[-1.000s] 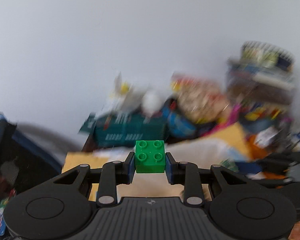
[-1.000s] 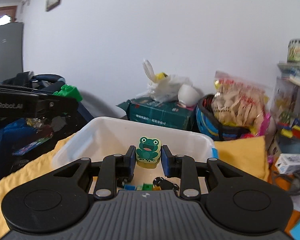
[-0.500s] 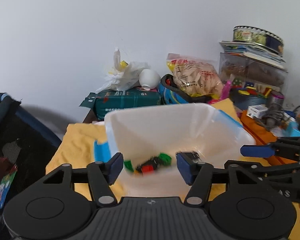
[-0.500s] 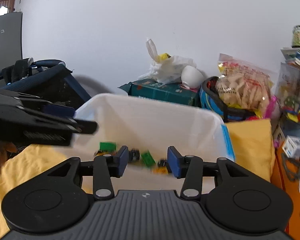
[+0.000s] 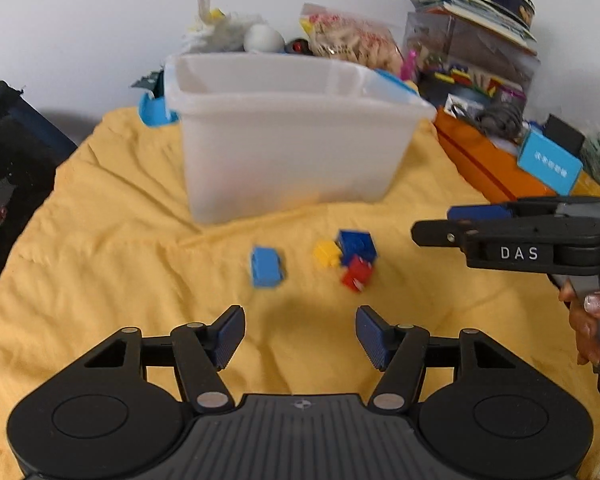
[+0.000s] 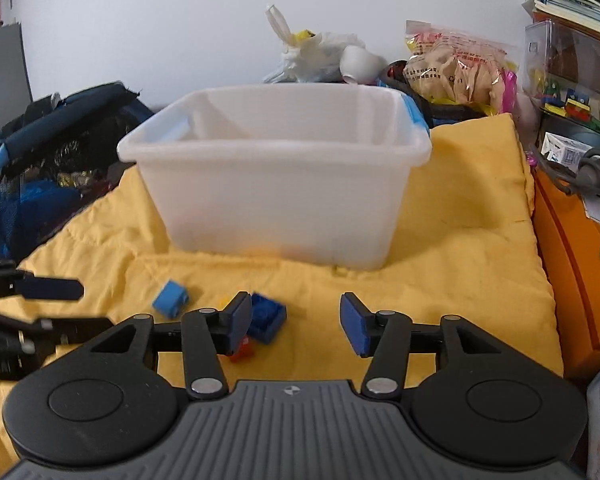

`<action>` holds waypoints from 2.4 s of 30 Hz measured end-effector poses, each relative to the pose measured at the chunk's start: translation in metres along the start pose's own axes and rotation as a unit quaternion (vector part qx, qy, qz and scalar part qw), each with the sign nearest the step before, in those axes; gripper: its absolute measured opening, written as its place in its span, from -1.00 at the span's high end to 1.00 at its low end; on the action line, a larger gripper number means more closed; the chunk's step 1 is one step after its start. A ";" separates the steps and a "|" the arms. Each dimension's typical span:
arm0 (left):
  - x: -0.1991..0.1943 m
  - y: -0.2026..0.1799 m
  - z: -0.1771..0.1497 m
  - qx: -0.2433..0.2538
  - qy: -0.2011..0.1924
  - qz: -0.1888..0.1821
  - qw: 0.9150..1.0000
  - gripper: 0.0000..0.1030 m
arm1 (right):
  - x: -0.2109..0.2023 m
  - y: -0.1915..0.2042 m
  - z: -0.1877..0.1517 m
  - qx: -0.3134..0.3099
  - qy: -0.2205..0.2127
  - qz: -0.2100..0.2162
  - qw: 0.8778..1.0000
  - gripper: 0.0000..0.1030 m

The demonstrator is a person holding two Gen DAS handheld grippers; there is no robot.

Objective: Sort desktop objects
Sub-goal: 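Open both tools over the clear bin to drop the green brick and frog block, then grasp the small blue brick with the left tool while the right tool grasps the red brick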

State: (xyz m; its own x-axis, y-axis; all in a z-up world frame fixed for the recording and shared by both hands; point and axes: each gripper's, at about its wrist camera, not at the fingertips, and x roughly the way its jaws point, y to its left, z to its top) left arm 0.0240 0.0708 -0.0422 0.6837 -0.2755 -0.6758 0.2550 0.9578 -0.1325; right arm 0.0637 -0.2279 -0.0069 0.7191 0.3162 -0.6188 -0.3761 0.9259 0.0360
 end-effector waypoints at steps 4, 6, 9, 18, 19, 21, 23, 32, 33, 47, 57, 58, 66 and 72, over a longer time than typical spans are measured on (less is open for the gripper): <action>0.003 -0.006 -0.008 0.007 0.013 -0.004 1.000 -0.26 | -0.004 0.006 -0.010 -0.009 0.005 0.007 1.000 -0.03; 0.005 -0.007 -0.012 0.013 0.019 -0.005 1.000 -0.26 | -0.008 0.011 -0.015 -0.017 0.006 0.011 1.000 -0.03; 0.008 -0.009 -0.021 0.016 0.030 -0.004 0.999 -0.26 | -0.010 0.016 -0.022 -0.029 0.011 0.012 0.999 -0.04; 0.020 -0.009 -0.037 0.033 0.054 0.002 0.998 -0.23 | -0.004 0.023 -0.061 -0.061 0.064 0.012 0.996 -0.05; 0.021 -0.006 -0.032 0.025 0.050 0.003 0.998 -0.23 | -0.003 0.025 -0.065 -0.063 0.071 0.014 0.995 -0.05; 0.023 -0.004 -0.019 0.019 0.034 0.002 0.999 -0.23 | -0.001 0.027 -0.069 -0.069 0.081 0.017 0.994 -0.02; 0.028 -0.002 -0.003 0.032 0.017 0.011 0.999 -0.23 | 0.002 0.029 -0.066 -0.070 0.078 0.018 0.994 -0.02; 0.077 0.010 0.039 0.057 0.032 0.021 0.998 -0.04 | 0.049 0.042 -0.025 -0.062 0.075 0.025 0.995 0.32; 0.080 0.009 0.039 0.062 0.040 0.016 0.997 0.22 | 0.055 0.043 -0.025 -0.061 0.082 0.028 0.994 0.33; 0.021 -0.025 -0.013 0.038 0.101 -0.113 0.988 0.45 | 0.007 0.039 -0.045 -0.100 0.077 0.027 0.992 0.51; 0.018 -0.041 -0.039 0.063 0.085 -0.095 0.990 0.35 | -0.004 0.038 -0.072 -0.105 0.085 0.020 0.991 0.51; 0.016 -0.038 -0.039 0.062 0.081 -0.086 0.991 0.32 | -0.004 0.038 -0.072 -0.106 0.085 0.020 0.991 0.51; 0.007 -0.014 -0.031 0.046 0.055 -0.035 0.997 0.27 | -0.008 0.035 -0.077 -0.106 0.079 0.027 0.991 0.50; 0.009 -0.016 -0.031 0.075 0.052 -0.022 0.996 0.27 | -0.007 0.033 -0.077 -0.106 0.077 0.032 0.991 0.50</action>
State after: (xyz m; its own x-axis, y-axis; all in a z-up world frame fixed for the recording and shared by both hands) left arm 0.0050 0.0553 -0.0685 0.5968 -0.2999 -0.7442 0.3885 0.9196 -0.0590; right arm 0.0010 -0.2154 -0.0616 0.5982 0.3213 -0.7341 -0.5438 0.8356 -0.0774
